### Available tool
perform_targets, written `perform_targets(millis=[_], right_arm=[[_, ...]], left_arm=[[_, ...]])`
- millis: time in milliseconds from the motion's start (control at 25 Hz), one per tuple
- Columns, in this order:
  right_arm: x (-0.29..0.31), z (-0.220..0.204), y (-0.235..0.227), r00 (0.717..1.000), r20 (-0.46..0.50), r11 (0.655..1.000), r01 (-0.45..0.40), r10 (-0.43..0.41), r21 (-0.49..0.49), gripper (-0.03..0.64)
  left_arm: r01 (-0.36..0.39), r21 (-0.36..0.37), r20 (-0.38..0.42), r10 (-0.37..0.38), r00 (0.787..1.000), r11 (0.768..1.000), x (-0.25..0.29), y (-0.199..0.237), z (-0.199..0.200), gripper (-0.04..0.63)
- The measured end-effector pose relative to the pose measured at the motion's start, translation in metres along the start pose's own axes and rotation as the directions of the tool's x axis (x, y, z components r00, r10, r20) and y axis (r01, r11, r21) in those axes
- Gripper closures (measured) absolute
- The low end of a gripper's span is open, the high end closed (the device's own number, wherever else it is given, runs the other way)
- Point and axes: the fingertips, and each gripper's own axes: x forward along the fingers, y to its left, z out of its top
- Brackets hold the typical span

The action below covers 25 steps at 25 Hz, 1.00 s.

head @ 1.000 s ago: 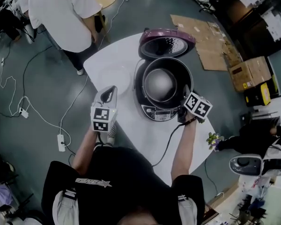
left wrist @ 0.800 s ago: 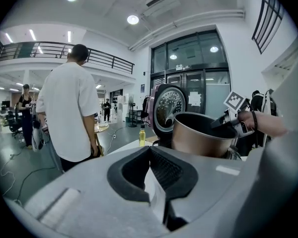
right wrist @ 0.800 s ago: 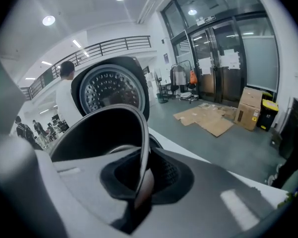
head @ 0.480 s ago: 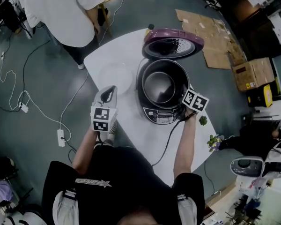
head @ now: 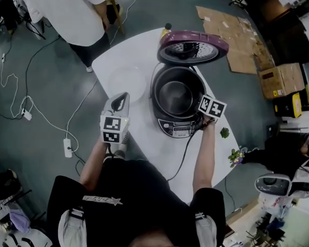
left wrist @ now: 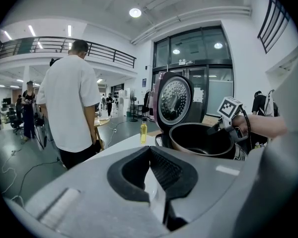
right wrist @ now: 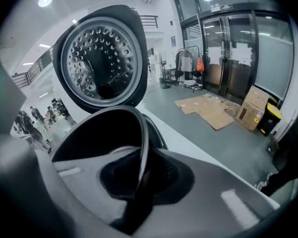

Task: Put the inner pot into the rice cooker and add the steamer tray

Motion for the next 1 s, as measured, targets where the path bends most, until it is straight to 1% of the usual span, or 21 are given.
perform_targets(millis=[400, 840, 880, 1000], right_arm=[[0.014, -0.006, 0.0, 0.998, -0.057, 1.0, -0.018, 0.018, -0.005, 0.578], [0.014, -0.008, 0.002, 0.997, -0.063, 0.999, -0.037, 0.036, -0.017, 0.557], [0.013, -0.008, 0.002, 0.997, -0.06, 0.999, -0.046, 0.045, -0.012, 0.546], [0.009, -0.006, 0.005, 0.996, -0.041, 0.997, -0.074, 0.074, 0.011, 0.407]], left_arm=[[-0.009, -0.004, -0.023, 0.008, 1.0, 1.0, 0.0, 0.002, -0.008, 0.584], [-0.012, 0.004, -0.02, 0.012, 1.0, 1.0, -0.008, -0.001, -0.007, 0.584], [-0.014, 0.006, -0.018, 0.015, 1.0, 1.0, -0.01, 0.0, -0.006, 0.584], [-0.023, 0.008, -0.011, 0.024, 1.0, 1.0, -0.016, 0.003, -0.004, 0.584]])
